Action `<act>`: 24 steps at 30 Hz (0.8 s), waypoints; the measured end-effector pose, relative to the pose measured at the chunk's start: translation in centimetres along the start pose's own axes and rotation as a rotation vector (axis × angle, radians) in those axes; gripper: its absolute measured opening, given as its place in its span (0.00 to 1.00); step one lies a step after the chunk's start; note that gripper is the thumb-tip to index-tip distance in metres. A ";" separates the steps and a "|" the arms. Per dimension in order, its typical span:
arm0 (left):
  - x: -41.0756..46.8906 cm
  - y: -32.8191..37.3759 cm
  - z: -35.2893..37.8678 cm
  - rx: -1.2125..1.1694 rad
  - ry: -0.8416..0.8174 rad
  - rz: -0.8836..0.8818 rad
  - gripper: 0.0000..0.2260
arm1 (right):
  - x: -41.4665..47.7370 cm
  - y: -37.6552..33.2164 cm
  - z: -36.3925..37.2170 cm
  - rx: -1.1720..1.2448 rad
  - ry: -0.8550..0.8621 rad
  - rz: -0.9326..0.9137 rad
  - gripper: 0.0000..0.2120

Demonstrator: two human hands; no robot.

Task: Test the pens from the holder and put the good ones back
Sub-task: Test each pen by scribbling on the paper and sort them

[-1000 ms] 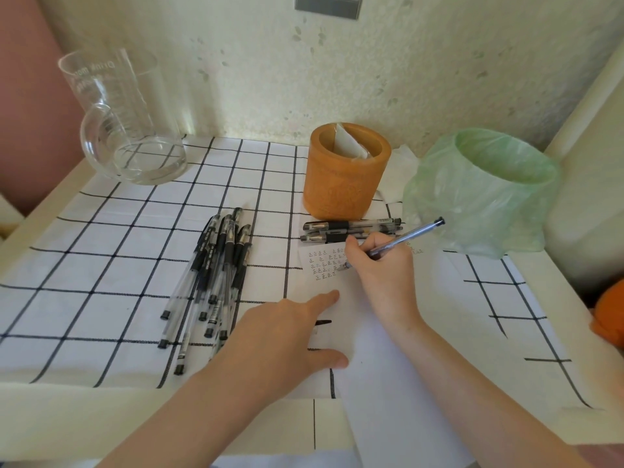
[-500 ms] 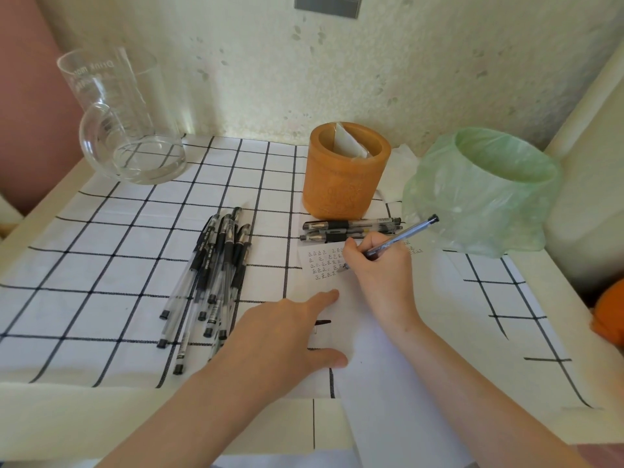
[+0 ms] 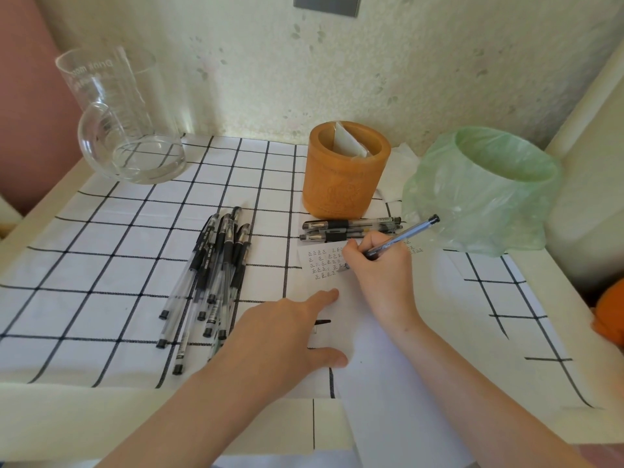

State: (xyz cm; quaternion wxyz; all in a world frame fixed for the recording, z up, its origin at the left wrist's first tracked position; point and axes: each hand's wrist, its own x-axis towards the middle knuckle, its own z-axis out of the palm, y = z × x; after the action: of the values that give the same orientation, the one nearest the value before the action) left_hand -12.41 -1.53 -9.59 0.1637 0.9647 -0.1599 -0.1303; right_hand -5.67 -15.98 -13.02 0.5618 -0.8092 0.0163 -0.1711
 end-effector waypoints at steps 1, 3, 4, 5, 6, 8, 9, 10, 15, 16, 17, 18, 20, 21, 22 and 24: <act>0.0 0.0 0.0 -0.001 -0.004 -0.001 0.33 | 0.0 0.0 0.0 -0.004 -0.003 0.004 0.17; 0.0 0.0 0.0 -0.003 -0.007 -0.002 0.33 | 0.0 0.0 0.0 -0.004 -0.002 0.011 0.18; 0.0 0.0 0.0 -0.004 -0.005 -0.001 0.33 | 0.0 0.0 0.0 -0.001 0.003 0.012 0.18; 0.0 0.0 0.0 -0.004 -0.003 -0.001 0.33 | 0.0 0.0 0.0 0.001 0.008 0.011 0.17; 0.0 0.0 0.0 -0.003 -0.002 -0.001 0.33 | 0.0 -0.1 0.0 0.000 0.010 0.009 0.16; 0.0 0.0 0.0 -0.002 -0.001 -0.002 0.33 | -0.1 -0.1 0.0 -0.009 0.009 -0.005 0.17; 0.0 0.0 0.0 -0.002 0.001 -0.002 0.33 | -0.1 -0.1 0.0 -0.011 0.010 -0.011 0.18; 0.0 0.0 0.0 -0.003 0.003 0.000 0.33 | 0.0 -0.1 0.0 -0.010 0.011 -0.013 0.18; 0.0 0.1 -0.1 -0.009 0.000 -0.007 0.33 | 0.1 0.0 0.0 -0.006 0.006 -0.002 0.18; 0.0 0.1 -0.1 -0.008 -0.003 -0.010 0.33 | 0.0 0.0 0.0 -0.008 0.000 -0.004 0.17; 0.0 0.1 -0.1 -0.008 -0.005 -0.011 0.33 | 0.0 0.0 0.0 -0.011 -0.006 -0.008 0.17; -0.1 0.1 -0.1 -0.009 -0.007 -0.012 0.33 | 0.0 0.0 0.0 -0.011 -0.011 -0.010 0.17; -0.1 0.2 -0.2 -0.010 -0.011 -0.018 0.33 | 0.0 0.0 0.0 -0.009 -0.018 -0.003 0.18; -0.1 0.2 -0.2 -0.007 -0.014 -0.022 0.33 | 0.0 -0.1 0.0 -0.009 -0.020 0.004 0.17; -0.1 0.2 -0.3 -0.001 -0.018 -0.025 0.33 | 0.0 -0.1 0.0 -0.010 -0.022 0.009 0.17; -0.1 0.2 -0.3 0.006 -0.030 -0.029 0.33 | 0.0 -0.2 -0.1 -0.014 -0.025 0.005 0.17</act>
State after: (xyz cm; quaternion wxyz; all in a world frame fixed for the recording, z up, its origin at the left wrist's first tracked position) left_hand -12.43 -1.62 -9.23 0.1563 0.9654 -0.1489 -0.1466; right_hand -5.76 -15.95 -12.81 0.5566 -0.8152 0.0127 -0.1596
